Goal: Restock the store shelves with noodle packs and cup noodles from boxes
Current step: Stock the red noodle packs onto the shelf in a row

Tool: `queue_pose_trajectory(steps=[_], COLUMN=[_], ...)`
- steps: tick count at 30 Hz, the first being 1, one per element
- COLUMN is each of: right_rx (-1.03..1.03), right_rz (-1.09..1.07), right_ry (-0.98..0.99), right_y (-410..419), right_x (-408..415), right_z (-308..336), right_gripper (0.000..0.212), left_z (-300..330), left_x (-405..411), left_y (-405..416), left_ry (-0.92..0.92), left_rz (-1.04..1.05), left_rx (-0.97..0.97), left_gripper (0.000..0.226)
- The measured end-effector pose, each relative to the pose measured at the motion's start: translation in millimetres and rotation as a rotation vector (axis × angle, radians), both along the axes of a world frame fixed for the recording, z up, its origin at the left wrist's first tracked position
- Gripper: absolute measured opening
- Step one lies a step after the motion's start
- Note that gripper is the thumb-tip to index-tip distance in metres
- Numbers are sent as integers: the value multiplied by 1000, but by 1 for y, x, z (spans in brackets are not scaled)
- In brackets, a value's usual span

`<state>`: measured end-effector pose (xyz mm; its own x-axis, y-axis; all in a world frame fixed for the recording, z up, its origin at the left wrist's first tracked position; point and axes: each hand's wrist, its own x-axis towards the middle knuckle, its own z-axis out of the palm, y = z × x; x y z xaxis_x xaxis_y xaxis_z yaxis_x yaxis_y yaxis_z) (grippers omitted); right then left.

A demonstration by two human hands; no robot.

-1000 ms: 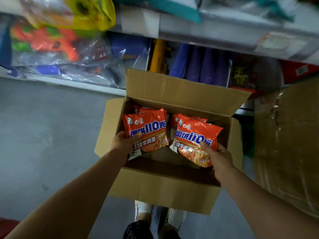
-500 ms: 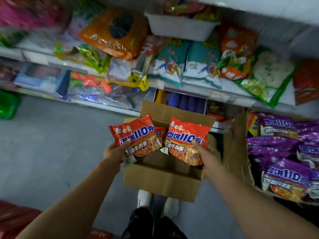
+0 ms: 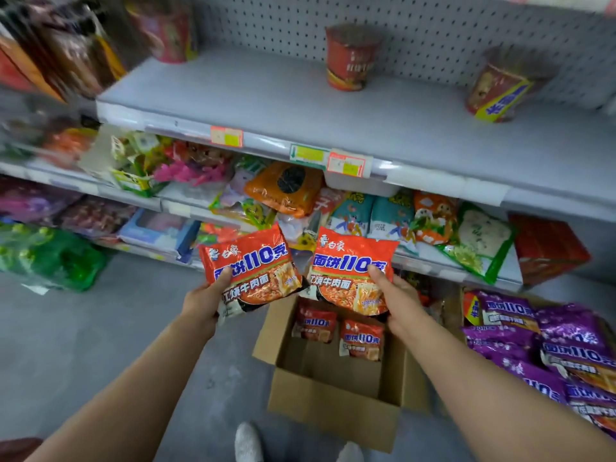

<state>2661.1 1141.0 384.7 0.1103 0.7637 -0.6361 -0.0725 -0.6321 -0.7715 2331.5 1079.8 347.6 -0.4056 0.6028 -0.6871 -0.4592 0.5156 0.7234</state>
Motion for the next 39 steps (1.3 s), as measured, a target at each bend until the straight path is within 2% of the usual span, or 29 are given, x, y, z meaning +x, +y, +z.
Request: queue_pose_trajectory(steps=[5, 10, 12, 14, 16, 18, 25, 28, 31, 33, 36, 39], right_rx=[68, 209, 256, 300, 325, 349, 517, 573, 637, 659, 688, 718], right_rz=[-32, -40, -23, -2, 1, 15, 72, 124, 170, 195, 201, 239], right_ry=[16, 90, 104, 107, 109, 127, 215, 276, 317, 331, 335, 332], right_y=[6, 23, 28, 29, 34, 41, 69, 86, 99, 105, 116, 128], right_x=[-45, -95, -110, -124, -131, -136, -144, -151, -157, -159, -161, -166], right_z=[40, 93, 111, 131, 150, 169, 237, 263, 289, 303, 316, 334], right_gripper=[26, 33, 36, 46, 47, 39, 44, 63, 53, 57, 61, 57], left_z=[43, 105, 125, 148, 166, 183, 267, 298, 322, 327, 328, 358], left_x=[-61, -127, -146, -165, -177, -186, -181, -181, -183, -192, -206, -193], left_y=[13, 37, 44, 48, 53, 59, 75, 80, 85, 91, 108, 111], left_ry=[-16, 36, 47, 46, 56, 52, 104, 144, 197, 202, 203, 209], left_rz=[-51, -109, -115, -114, -116, -124, -61, -17, -6, 0, -4, -2], left_rx=[84, 232, 264, 307, 336, 391, 520, 526, 540, 571, 579, 618], left_gripper=[47, 28, 27, 29, 42, 54, 35, 38, 40, 48, 72, 48])
